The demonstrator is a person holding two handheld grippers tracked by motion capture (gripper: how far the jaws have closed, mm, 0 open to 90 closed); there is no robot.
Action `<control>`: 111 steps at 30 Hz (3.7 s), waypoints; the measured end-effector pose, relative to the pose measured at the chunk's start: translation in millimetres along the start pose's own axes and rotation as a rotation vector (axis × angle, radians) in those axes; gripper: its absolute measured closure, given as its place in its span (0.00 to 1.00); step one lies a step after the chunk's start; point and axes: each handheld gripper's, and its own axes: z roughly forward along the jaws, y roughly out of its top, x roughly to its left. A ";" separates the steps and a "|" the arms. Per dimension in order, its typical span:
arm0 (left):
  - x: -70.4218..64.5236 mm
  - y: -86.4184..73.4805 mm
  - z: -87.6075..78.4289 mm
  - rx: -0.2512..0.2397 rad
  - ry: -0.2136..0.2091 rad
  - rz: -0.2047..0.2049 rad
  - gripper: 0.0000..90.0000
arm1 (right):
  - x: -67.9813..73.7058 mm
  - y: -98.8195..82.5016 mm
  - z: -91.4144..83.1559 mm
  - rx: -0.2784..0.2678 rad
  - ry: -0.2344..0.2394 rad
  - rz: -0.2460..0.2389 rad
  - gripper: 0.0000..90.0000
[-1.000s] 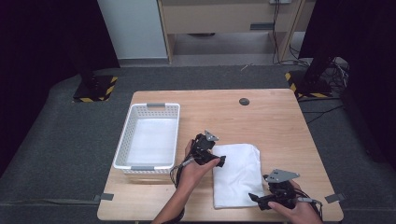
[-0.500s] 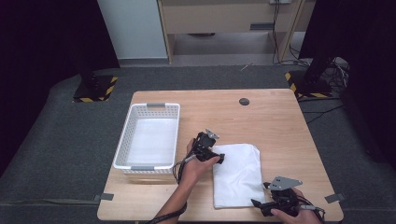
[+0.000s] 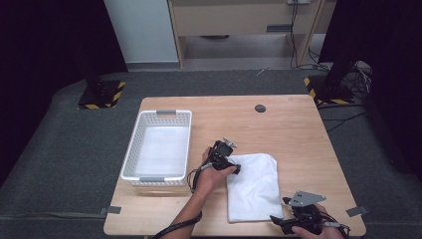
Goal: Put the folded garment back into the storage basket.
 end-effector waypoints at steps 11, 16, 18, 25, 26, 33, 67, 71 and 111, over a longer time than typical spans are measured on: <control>-1.8 -2.5 1.3 -0.029 -0.028 0.018 0.19 | -2.1 -5.6 -5.8 0.005 0.000 -0.005 0.23; -4.5 -3.1 -2.1 -0.045 -0.078 0.057 0.41 | -1.7 -6.6 -7.1 0.001 0.002 -0.005 0.23; -6.3 -3.5 -3.1 -0.046 -0.086 0.060 0.50 | -1.4 -8.0 -8.0 0.001 0.004 -0.006 0.23; -11.9 -4.4 -5.0 -0.047 -0.104 0.046 0.70 | -0.5 -15.8 -9.6 0.022 -0.001 -0.007 0.24; -12.6 -4.4 -5.1 -0.047 -0.103 0.045 0.72 | -0.3 -16.8 -9.8 0.025 -0.001 -0.010 0.24; -12.9 -5.0 -5.2 -0.050 -0.106 0.041 0.75 | 2.2 -17.0 -4.7 0.032 -0.004 -0.031 0.26; -1.1 -6.7 -5.3 -0.058 -0.070 0.023 0.55 | 3.4 0.5 11.5 0.006 0.019 -0.123 0.89; -1.7 -6.4 -5.3 -0.059 -0.097 0.046 0.61 | 3.1 0.5 11.6 0.006 0.023 -0.120 0.89; -20.2 -7.8 -21.9 -0.096 -0.047 0.020 0.91 | 8.7 9.5 1.5 -0.003 0.033 -0.159 0.91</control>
